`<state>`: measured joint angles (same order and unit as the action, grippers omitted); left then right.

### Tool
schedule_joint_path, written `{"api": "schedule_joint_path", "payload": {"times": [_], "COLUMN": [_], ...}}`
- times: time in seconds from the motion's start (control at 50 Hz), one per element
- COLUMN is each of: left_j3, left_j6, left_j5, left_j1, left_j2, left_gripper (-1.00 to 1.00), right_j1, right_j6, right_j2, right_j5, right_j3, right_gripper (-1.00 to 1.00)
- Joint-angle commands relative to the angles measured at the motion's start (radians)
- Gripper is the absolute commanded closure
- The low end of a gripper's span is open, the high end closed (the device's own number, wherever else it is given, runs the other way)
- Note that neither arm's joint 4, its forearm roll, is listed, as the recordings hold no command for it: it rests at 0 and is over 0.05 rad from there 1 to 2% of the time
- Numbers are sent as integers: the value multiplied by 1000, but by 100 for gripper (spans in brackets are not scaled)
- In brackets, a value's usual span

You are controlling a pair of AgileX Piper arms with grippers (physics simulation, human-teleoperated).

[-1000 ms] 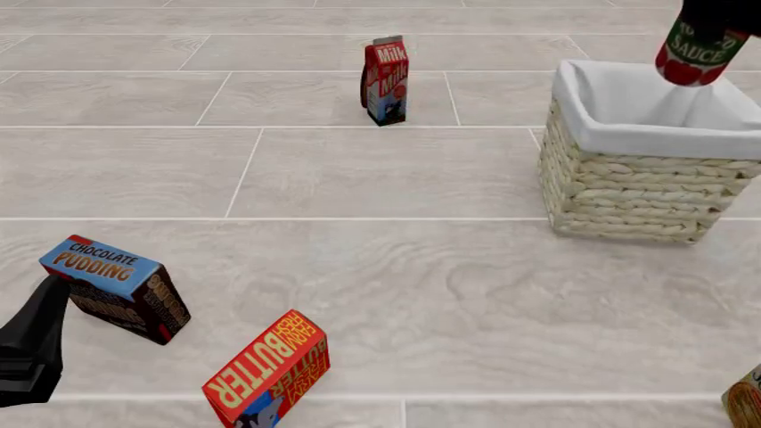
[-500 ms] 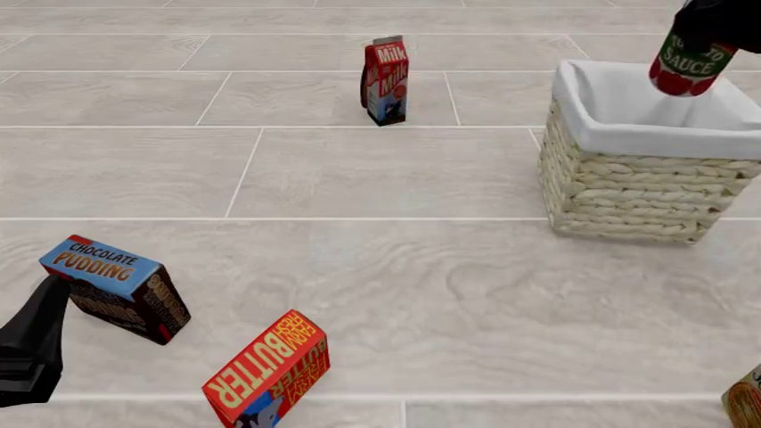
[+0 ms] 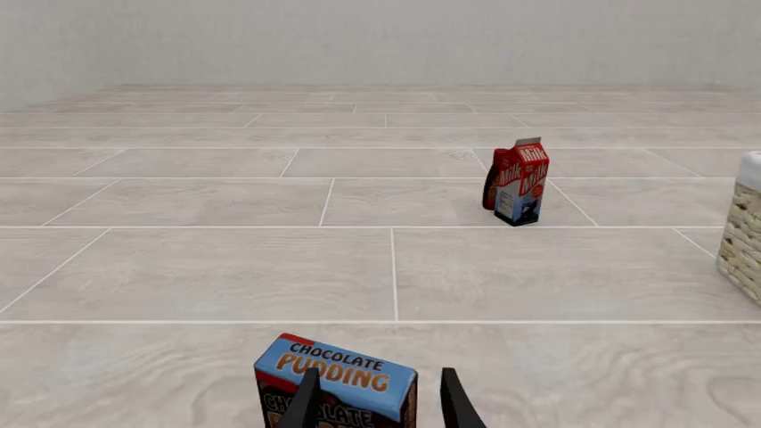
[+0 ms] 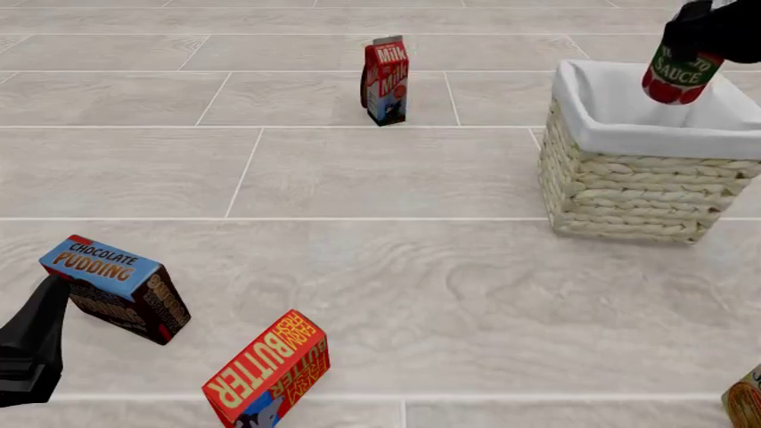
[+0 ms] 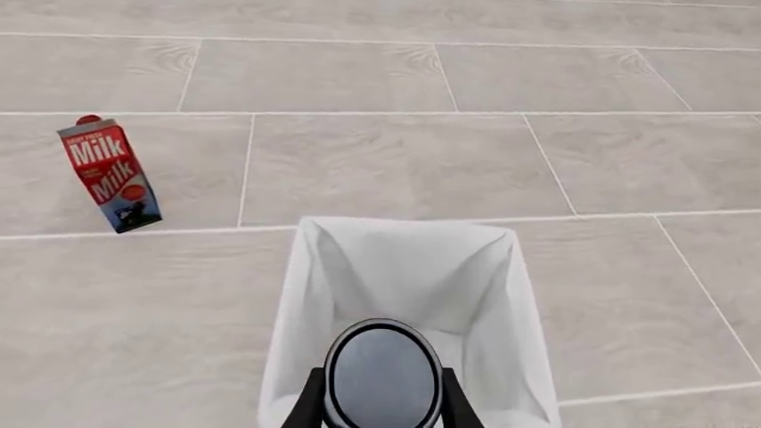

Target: Pick the tomato sauce and place it in the basket.

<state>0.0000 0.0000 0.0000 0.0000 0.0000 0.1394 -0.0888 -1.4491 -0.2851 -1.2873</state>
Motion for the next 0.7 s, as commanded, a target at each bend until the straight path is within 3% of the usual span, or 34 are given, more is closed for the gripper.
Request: {"api": "schedule_joint_path", "payload": {"times": [0.02, 0.7], "left_j3": [0, 0], "left_j6": [0, 0], "left_j5": [0, 0], "left_j1": [0, 0], "left_j2": [0, 0], "left_gripper": [-100, -100], "right_j1": [9, 28], "right_j6": [23, 25], "right_j2": [-26, -100], "right_j5": [5, 23], "right_j3": [-18, -54], "right_gripper": [100, 100]}}
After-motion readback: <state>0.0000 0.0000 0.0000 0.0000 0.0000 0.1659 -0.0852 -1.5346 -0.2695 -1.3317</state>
